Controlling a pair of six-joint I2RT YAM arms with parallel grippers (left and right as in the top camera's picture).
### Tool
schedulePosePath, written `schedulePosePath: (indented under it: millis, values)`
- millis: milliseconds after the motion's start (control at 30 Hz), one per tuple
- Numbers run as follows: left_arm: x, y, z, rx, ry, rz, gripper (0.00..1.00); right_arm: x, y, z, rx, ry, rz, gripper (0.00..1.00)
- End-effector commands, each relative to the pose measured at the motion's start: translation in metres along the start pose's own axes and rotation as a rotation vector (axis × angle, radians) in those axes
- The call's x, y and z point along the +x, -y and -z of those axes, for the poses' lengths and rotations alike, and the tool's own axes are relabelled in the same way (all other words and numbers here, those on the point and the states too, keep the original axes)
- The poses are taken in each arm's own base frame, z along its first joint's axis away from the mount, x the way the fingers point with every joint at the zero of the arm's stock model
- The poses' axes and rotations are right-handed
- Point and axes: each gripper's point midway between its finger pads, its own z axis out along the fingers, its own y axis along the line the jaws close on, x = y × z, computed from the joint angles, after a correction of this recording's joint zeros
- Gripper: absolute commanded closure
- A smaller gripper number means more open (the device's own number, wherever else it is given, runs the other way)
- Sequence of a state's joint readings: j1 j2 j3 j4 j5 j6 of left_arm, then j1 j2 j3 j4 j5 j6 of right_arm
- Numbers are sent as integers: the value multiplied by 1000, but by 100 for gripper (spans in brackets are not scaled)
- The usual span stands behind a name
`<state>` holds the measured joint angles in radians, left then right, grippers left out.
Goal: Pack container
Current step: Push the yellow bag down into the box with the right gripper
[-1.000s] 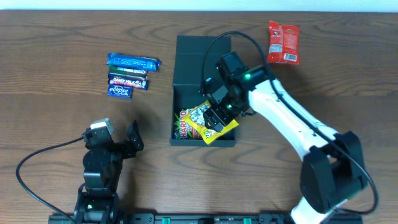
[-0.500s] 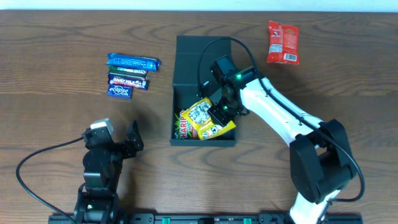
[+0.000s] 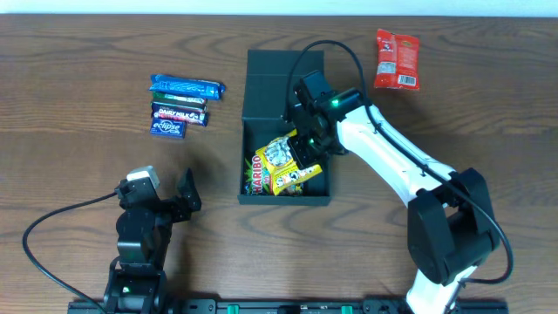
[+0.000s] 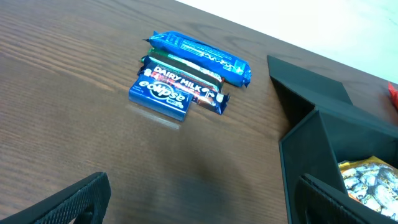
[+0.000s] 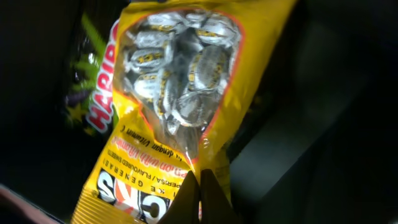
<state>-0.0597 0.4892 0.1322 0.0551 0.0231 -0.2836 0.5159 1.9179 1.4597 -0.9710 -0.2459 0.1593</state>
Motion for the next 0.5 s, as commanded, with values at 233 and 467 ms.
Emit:
schedulePosePath:
  millis: [233, 467]
  values:
    - [1, 0, 0, 1, -2, -18, 5, 4, 5, 3, 59, -11, -404, 98]
    - [1, 0, 0, 1, -2, -18, 5, 13, 29, 6, 210, -11, -408, 98]
